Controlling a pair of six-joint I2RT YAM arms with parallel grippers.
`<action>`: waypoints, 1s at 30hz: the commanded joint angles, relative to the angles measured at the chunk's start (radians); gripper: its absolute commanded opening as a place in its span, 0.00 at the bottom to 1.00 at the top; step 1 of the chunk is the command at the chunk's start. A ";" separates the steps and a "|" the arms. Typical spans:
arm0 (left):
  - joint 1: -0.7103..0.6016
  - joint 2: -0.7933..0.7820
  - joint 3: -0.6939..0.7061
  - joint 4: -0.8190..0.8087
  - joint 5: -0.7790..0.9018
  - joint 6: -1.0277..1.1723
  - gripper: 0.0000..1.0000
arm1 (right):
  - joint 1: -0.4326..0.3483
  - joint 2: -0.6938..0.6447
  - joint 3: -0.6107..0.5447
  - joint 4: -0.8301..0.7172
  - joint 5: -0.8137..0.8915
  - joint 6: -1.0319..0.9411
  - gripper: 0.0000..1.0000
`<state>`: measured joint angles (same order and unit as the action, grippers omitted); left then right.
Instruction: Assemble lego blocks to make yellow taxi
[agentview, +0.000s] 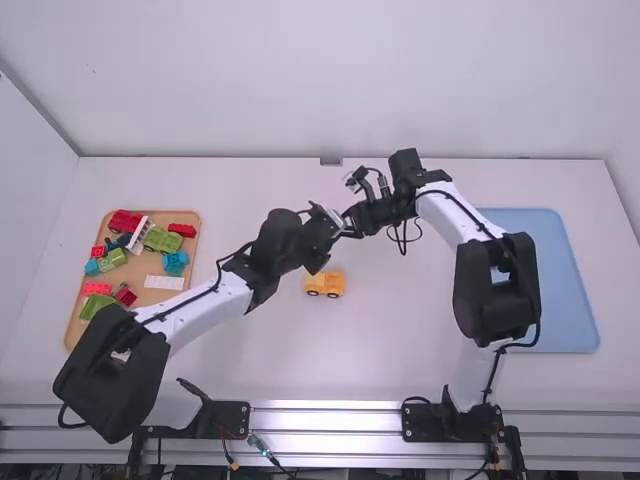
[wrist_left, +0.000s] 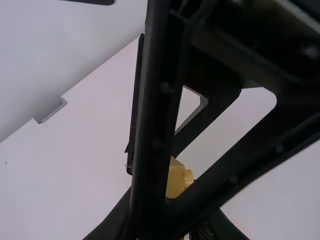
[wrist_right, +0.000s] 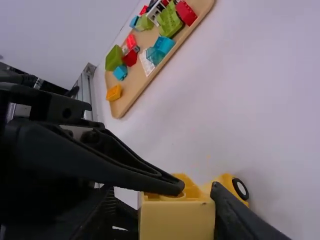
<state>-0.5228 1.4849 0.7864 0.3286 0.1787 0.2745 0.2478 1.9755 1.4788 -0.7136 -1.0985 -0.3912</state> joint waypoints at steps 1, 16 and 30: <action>-0.012 0.008 0.016 0.029 -0.040 0.004 0.10 | 0.008 0.014 0.013 -0.009 -0.003 0.002 0.45; -0.014 0.008 0.010 0.058 -0.048 0.004 0.32 | 0.008 0.014 0.013 -0.005 -0.003 0.001 0.29; -0.011 0.002 0.010 0.105 -0.408 -0.094 0.99 | -0.008 0.014 0.020 0.138 0.174 0.132 0.24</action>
<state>-0.5392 1.4868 0.7860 0.4301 -0.0814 0.2543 0.2428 1.9755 1.4799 -0.5766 -1.0042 -0.2993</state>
